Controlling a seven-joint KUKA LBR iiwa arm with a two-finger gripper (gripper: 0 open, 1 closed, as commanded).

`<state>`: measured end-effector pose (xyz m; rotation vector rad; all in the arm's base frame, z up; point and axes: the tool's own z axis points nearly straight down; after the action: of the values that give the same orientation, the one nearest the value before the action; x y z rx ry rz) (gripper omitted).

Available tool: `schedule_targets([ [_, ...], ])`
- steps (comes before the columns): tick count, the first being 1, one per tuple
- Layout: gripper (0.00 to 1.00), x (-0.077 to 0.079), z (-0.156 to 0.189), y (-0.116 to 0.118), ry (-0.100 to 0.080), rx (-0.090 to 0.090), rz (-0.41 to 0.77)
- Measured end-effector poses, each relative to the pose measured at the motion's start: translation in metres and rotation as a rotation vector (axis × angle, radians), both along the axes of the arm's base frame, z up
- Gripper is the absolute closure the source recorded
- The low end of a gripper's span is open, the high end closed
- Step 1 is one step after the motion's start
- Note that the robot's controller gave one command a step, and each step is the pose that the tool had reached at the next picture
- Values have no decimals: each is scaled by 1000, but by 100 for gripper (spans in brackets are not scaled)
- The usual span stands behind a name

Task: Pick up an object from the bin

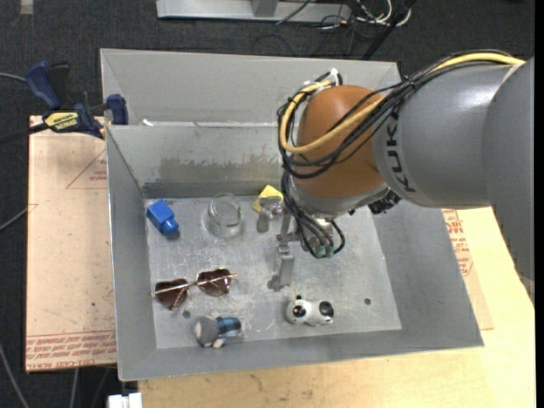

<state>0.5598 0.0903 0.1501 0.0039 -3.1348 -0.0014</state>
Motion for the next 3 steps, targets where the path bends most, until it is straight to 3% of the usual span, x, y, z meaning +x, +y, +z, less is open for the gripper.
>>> schedule_targets([
  [1, 0, 2, 5, 0, -7, 1, -2],
  [2, 0, -6, -29, 62, -9, 0, -5],
  [3, 0, -2, -33, 85, -8, 3, 46],
])
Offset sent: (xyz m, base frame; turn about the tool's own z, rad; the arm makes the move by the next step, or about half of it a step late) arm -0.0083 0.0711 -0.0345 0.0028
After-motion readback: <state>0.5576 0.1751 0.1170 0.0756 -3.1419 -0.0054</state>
